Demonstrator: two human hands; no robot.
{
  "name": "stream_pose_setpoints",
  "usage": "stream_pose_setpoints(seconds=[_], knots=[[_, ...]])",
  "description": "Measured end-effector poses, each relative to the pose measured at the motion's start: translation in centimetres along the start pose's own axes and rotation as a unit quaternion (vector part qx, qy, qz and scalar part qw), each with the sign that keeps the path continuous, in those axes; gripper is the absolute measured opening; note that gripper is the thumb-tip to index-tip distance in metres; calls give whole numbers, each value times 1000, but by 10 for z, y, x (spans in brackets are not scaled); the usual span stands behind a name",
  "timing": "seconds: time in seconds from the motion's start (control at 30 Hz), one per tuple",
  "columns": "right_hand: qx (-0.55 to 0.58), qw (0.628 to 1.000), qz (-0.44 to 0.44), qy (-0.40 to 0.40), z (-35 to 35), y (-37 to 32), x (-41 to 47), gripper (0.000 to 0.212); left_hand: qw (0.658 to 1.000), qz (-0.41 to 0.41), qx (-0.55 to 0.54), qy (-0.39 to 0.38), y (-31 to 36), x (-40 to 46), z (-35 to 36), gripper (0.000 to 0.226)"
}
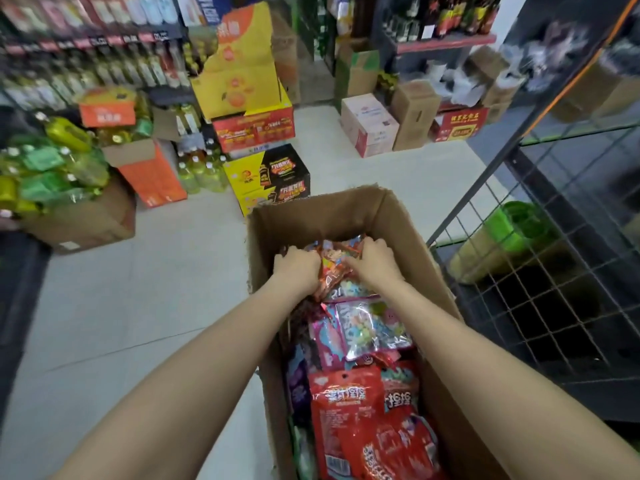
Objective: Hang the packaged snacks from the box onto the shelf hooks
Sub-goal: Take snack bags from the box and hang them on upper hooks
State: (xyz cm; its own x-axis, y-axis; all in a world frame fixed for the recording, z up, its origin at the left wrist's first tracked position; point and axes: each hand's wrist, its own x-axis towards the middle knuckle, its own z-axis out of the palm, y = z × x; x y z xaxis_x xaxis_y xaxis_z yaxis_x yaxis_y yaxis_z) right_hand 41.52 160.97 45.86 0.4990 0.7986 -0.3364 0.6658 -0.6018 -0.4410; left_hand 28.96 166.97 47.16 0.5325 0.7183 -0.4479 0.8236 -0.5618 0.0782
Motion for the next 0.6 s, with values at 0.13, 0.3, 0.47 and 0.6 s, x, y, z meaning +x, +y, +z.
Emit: stream_pose_setpoints(seconds=[0.13,0.3,0.47,0.6], knots=[[-14,1000,12,8,8,2,8,25,997,3,43,64,1,1,1,26],[84,994,-53,53,-2,0,-11,23,991,1,-75,111,-5,-14,-5,19],[276,955,-87,71,-23,-10,-35,22,962,38,-218,159,-19,-34,-32,18],[326,934,-92,118,-42,-19,-62,23,925,73,-315,200,-25,-57,-55,17]])
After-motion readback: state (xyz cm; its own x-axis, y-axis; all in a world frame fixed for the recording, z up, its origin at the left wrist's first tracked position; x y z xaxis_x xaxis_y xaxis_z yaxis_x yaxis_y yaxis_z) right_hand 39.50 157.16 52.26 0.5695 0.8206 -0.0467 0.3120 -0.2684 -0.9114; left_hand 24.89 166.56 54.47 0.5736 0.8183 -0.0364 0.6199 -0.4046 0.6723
